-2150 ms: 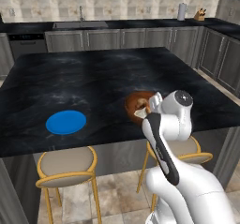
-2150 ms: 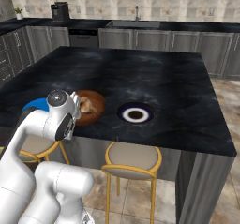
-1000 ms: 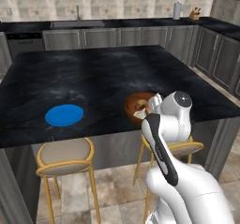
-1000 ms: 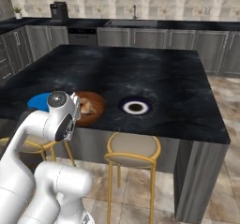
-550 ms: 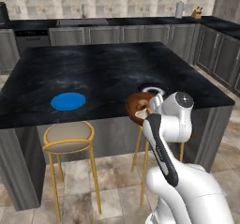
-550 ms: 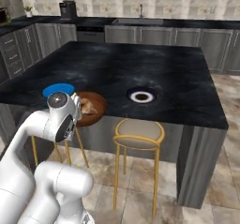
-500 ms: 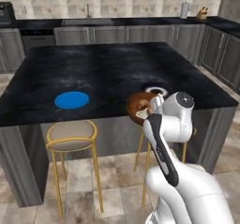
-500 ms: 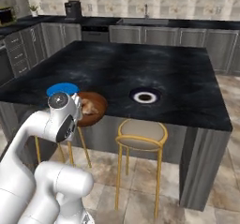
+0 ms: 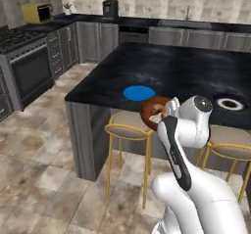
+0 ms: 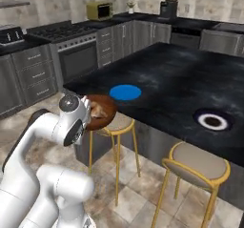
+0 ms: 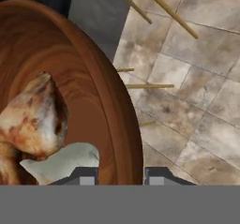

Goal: Pick the chicken drumstick and garlic from their plates and place them in the bowl. Then put the bowl in the fridge.

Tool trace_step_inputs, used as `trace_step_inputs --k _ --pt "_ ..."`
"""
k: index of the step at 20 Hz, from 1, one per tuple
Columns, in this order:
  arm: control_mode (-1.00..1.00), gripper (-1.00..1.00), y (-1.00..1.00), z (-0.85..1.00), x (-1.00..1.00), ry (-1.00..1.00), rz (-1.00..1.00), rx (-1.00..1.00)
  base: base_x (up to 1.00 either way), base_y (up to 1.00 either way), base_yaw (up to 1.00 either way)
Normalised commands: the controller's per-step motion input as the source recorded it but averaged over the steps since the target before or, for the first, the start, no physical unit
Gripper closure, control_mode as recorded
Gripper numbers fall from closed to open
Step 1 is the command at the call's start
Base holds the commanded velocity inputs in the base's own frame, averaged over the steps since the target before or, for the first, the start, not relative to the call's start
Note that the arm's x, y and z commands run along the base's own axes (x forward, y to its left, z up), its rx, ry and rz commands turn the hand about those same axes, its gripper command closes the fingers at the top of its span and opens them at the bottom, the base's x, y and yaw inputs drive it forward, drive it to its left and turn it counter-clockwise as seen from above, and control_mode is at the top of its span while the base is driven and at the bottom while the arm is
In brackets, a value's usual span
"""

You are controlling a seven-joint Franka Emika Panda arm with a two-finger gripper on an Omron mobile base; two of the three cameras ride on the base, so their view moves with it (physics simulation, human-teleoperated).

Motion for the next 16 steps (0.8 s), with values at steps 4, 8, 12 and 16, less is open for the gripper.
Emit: trace_step_inputs --k 4,8,12,16 --pt "1.0 1.0 0.0 0.0 0.0 0.0 0.0 0.0 0.0 0.0 0.97" --pt "1.0 1.0 0.0 0.0 0.0 0.0 0.0 0.0 0.0 0.0 0.99" --pt "1.0 1.0 0.0 0.0 0.0 0.0 0.0 0.0 0.0 -0.01 1.0" --pt "1.0 1.0 0.0 0.0 0.0 0.0 0.0 0.0 0.0 -0.01 1.0"
